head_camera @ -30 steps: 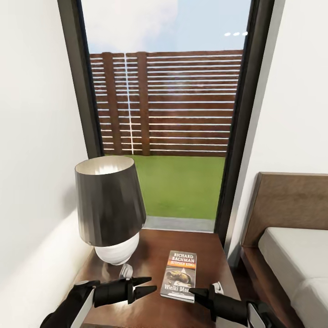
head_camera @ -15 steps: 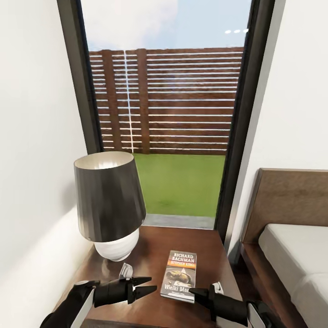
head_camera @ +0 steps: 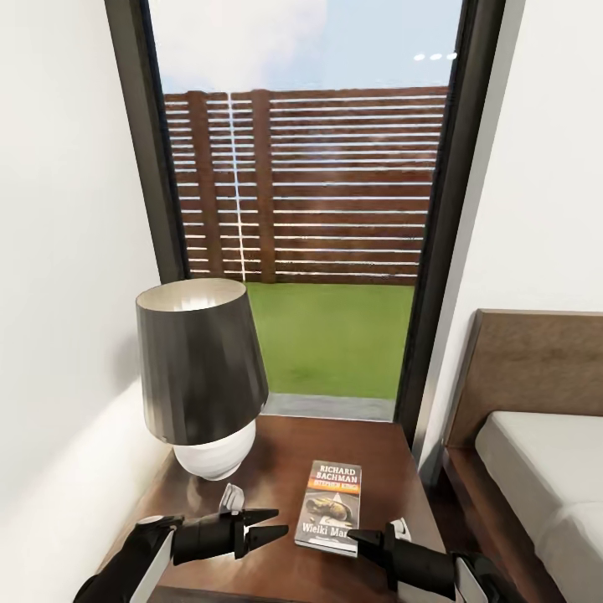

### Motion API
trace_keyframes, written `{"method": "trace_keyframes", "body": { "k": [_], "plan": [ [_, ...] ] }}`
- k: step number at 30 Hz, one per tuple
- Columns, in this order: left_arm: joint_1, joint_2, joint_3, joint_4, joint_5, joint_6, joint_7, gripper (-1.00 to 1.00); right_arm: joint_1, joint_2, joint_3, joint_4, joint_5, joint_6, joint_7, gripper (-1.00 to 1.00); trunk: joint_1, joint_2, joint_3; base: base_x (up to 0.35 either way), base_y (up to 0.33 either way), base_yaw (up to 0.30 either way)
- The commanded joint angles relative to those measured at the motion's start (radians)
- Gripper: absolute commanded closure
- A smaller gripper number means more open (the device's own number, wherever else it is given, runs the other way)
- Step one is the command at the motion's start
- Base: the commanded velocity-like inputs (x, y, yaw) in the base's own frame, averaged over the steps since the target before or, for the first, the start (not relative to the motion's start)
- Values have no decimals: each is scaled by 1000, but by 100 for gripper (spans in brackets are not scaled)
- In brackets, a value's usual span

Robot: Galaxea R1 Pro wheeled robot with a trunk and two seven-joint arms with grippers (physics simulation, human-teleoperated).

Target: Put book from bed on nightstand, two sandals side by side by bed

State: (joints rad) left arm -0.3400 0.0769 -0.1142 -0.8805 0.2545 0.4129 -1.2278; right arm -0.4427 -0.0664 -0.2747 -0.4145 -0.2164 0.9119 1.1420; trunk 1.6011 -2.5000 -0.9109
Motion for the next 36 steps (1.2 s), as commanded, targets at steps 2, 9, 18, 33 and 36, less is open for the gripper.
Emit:
{"method": "trace_keyframes", "body": {
  "k": [2, 9, 18, 33, 36],
  "plan": [
    [-1, 1, -4, 0, 9, 10, 1, -100, -1, 0, -3, 0, 1, 4, 2, 100, 0, -1, -5, 0, 0, 0],
    [-1, 1, -4, 0, 9, 10, 1, -100, -1, 0, -3, 0, 1, 4, 2, 100, 2, -2, -20, 0, 0, 0],
    [-1, 1, -4, 0, 9, 10, 1, -100, -1, 0, -3, 0, 1, 4, 2, 100, 2, -2, -20, 0, 0, 0],
    [-1, 1, -4, 0, 9, 10, 1, -100, -1, 0, -3, 0, 1, 4, 2, 100, 4, -3, -36, 0, 0, 0],
    [-1, 1, -4, 0, 9, 10, 1, -100, -1, 0, -3, 0, 1, 4, 2, 100, 4, -3, -36, 0, 0, 0]
  ]
}}
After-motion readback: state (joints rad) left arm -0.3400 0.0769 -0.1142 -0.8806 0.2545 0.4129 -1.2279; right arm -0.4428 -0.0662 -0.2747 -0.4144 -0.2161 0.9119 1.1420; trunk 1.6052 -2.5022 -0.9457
